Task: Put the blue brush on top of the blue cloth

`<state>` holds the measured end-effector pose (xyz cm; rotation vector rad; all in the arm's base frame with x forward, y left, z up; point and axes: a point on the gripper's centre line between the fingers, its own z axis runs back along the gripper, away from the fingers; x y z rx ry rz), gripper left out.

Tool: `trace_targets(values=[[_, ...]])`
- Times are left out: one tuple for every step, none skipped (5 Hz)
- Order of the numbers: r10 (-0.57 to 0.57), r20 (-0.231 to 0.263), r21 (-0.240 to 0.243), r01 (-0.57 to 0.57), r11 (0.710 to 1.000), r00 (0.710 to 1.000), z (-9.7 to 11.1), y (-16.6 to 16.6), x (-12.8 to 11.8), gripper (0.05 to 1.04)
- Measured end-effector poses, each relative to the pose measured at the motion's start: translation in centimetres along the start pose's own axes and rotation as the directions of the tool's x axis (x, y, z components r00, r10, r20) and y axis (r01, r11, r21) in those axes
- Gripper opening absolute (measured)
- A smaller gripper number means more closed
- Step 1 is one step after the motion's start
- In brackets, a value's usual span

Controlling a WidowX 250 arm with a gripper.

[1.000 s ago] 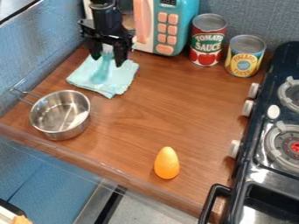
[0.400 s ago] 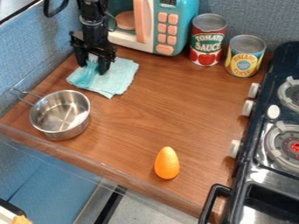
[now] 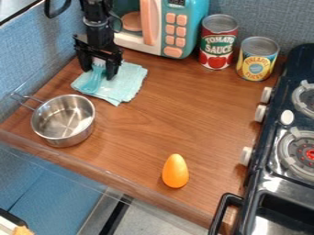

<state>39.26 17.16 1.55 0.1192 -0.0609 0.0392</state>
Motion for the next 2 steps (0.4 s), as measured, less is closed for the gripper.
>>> trace_targets(values=[[0.015, 0.053, -0.020, -0.014, 1.000, 0.999, 3.5, 0.6, 0.7, 0.999], [0.015, 0.057, -0.056, -0.011, 0.998, 0.998, 4.6, 0.6, 0.4, 0.999]])
